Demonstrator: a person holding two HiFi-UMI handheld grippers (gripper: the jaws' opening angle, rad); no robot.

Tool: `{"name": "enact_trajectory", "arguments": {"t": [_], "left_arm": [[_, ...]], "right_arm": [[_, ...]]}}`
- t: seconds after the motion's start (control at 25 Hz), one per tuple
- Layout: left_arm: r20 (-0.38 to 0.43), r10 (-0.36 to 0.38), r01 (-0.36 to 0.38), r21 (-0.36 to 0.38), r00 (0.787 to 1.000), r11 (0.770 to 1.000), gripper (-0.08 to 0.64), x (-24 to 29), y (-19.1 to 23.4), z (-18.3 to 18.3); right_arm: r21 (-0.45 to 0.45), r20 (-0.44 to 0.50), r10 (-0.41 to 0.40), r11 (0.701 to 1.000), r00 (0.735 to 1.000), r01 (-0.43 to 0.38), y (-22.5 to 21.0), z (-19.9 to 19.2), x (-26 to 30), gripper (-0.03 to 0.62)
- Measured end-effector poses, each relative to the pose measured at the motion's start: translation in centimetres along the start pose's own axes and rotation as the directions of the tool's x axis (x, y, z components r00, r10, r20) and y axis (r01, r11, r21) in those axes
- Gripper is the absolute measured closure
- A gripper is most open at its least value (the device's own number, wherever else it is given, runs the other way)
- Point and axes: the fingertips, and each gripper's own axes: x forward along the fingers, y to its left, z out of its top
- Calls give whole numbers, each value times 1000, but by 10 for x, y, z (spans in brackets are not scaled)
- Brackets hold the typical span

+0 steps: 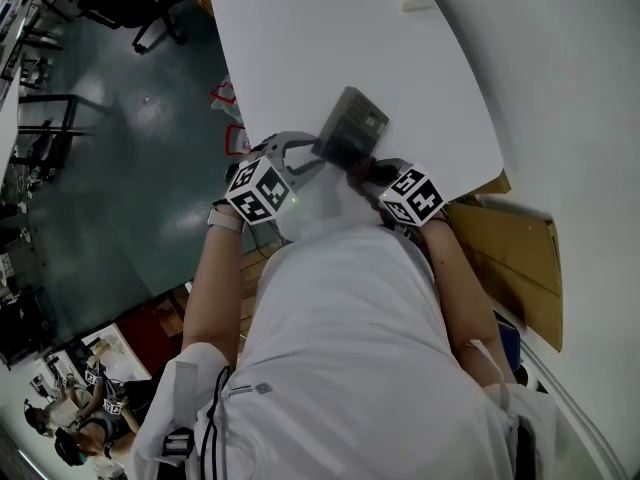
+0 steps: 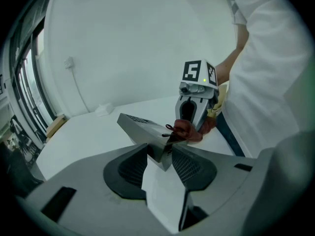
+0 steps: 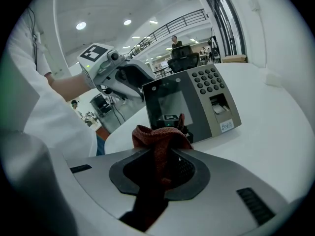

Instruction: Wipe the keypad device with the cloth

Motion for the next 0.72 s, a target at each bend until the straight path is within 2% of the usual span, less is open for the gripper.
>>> {"name": "enact_trajectory", "arguments": {"t": [0.08,0.2,0.44,0.6,0.72], "left_arm": [[4,2,-2,6,1000,1000,413,0,0,0],[3,12,-12,14,1000,1000,413,0,1,0],[-5,16,-16,27,1000,1000,413,1,4,1],[-8,18,-17,26,1000,1000,413,1,5,-1],[-8,20,-20,26,1000,999,413,2,4,-1]], "right_arm": [[-37,-18,-12,999,1000,11,0,-2,-1,514],[-154,-23,-69,986,997,65,-1,15,-9,514],[-250,196,-111,955,974,159,-5,108,-37,514],[-325,237,-101,929,966,177,-6,139,-31,514],[-349,209,-91,923,974,161,-5,138,-19,514]]}}
